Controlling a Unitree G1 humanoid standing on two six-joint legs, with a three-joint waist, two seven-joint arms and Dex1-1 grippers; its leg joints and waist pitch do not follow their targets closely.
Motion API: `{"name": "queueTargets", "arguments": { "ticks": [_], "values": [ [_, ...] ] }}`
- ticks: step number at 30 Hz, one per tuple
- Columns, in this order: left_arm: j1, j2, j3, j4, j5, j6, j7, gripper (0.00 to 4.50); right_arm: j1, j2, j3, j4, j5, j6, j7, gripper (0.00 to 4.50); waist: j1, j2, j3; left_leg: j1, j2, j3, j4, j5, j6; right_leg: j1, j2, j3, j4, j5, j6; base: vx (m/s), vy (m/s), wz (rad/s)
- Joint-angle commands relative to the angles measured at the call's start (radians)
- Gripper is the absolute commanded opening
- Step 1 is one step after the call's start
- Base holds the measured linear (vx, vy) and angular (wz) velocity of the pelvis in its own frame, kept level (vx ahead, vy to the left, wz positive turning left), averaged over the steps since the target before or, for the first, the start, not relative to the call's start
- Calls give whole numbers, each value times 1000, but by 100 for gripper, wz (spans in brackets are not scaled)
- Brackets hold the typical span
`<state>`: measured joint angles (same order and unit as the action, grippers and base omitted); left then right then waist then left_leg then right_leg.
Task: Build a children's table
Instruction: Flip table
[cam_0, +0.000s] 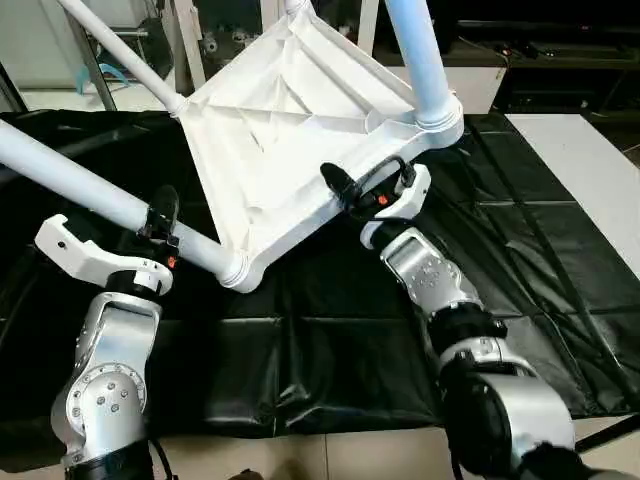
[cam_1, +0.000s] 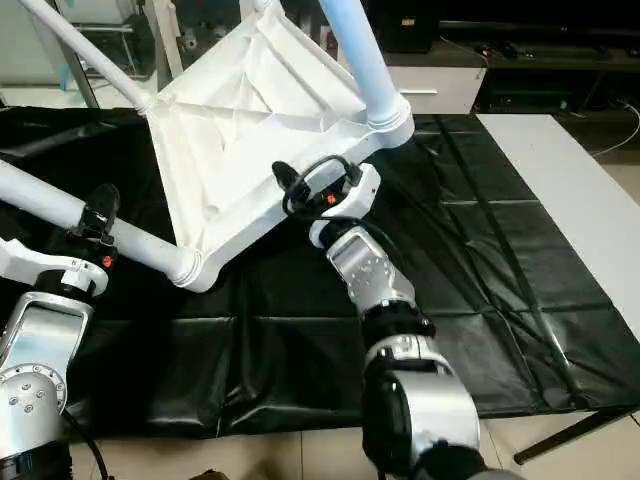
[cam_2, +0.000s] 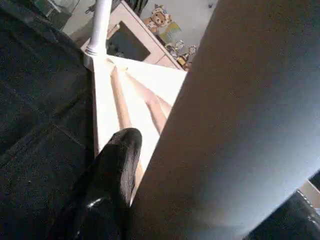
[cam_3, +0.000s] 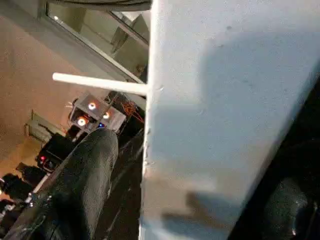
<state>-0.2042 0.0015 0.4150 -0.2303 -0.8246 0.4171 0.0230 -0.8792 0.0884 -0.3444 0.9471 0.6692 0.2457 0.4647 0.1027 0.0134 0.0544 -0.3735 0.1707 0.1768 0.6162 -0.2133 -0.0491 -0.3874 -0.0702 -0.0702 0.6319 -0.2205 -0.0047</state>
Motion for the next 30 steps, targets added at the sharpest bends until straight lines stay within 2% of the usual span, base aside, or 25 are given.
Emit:
{"name": "queueTargets", "arguments": {
  "ticks": [1,2,3,5,7,9,12,13,21,22,25,26,28,29,30],
  "values": [
    [2,-15,-25,2,-24,3,-27,236,-27,2,-13,15,16,-14,3,340,2,8,-72,13,62,-20,-69,-8,42,45,-81,52,-48,91,-266,0,0,0],
    [1,-15,-25,3,-23,3,-27,236,-29,1,-15,18,16,-14,4,340,1,6,-72,12,62,-19,-69,-7,44,45,-80,52,-48,93,-266,0,0,0],
    [0,-15,-26,4,-23,2,-27,236,-30,0,-14,20,14,-15,5,317,2,6,-73,12,62,-20,-69,-5,46,46,-81,52,-48,95,-267,0,0,0],
    [-1,-16,-26,5,-22,1,-27,235,-30,-2,-15,23,11,-16,7,307,3,10,-73,13,62,-20,-68,-4,48,46,-81,51,-47,97,-268,0,0,0],
    [-2,-17,-26,5,-22,0,-27,234,-32,-3,-18,27,9,-17,9,286,3,7,-73,12,62,-20,-68,-5,49,46,-80,51,-47,100,-270,0,0,0],
    [-5,-17,-27,10,-22,-3,-28,234,-38,-6,-28,38,3,-22,15,264,4,9,-74,13,63,-20,-68,-5,48,46,-80,51,-46,101,-271,0,0,0],
    [-7,-18,-28,14,-21,-5,-32,234,-45,-8,-37,53,-4,-31,23,253,4,9,-74,13,62,-19,-68,-10,46,46,-80,51,-47,98,-275,0,0,0],
    [-7,-19,-27,14,-20,-5,-32,234,-45,-9,-38,54,-6,-33,23,232,4,9,-74,13,63,-20,-67,-9,47,46,-80,51,-47,100,-274,0,0,0],
    [-5,-24,-24,14,-19,-9,-29,233,-45,-13,-40,57,-17,-44,23,215,6,8,-74,13,63,-19,-67,-4,53,46,-80,51,-46,101,-275,0,0,0],
    [-6,-26,-19,17,-9,-15,-13,289,-45,-13,-36,56,-23,-49,25,214,6,7,-75,13,63,-20,-66,0,53,46,-80,50,-46,104,-275,0,0,0],
    [-8,-32,-2,26,-14,-22,4,309,-43,-13,-22,35,-51,-71,24,213,7,7,-75,12,63,-19,-66,1,49,46,-82,51,-45,103,-280,0,0,0],
    [-6,-32,0,26,-15,-24,3,309,-42,-15,-18,23,-60,-81,21,213,6,2,-76,11,62,-18,-64,9,51,47,-80,51,-45,112,-282,0,0,0],
    [-3,-32,0,23,-14,-26,3,338,-39,-18,-15,6,-67,-93,16,210,8,-1,-85,7,59,-20,-55,77,83,47,-80,51,-34,186,-280,0,0,0],
    [-1,-33,0,22,-14,-26,2,346,-38,-18,-15,1,-68,-95,15,209,9,0,-85,6,58,-19,-53,91,94,45,-80,51,-33,200,-283,0,0,0],
    [0,-32,-1,21,-9,-29,3,349,-38,-23,-18,-14,-68,-105,6,209,8,-4,-84,1,58,-18,-49,105,114,43,-78,51,-31,214,-287,0,0,0]
  ]
}}
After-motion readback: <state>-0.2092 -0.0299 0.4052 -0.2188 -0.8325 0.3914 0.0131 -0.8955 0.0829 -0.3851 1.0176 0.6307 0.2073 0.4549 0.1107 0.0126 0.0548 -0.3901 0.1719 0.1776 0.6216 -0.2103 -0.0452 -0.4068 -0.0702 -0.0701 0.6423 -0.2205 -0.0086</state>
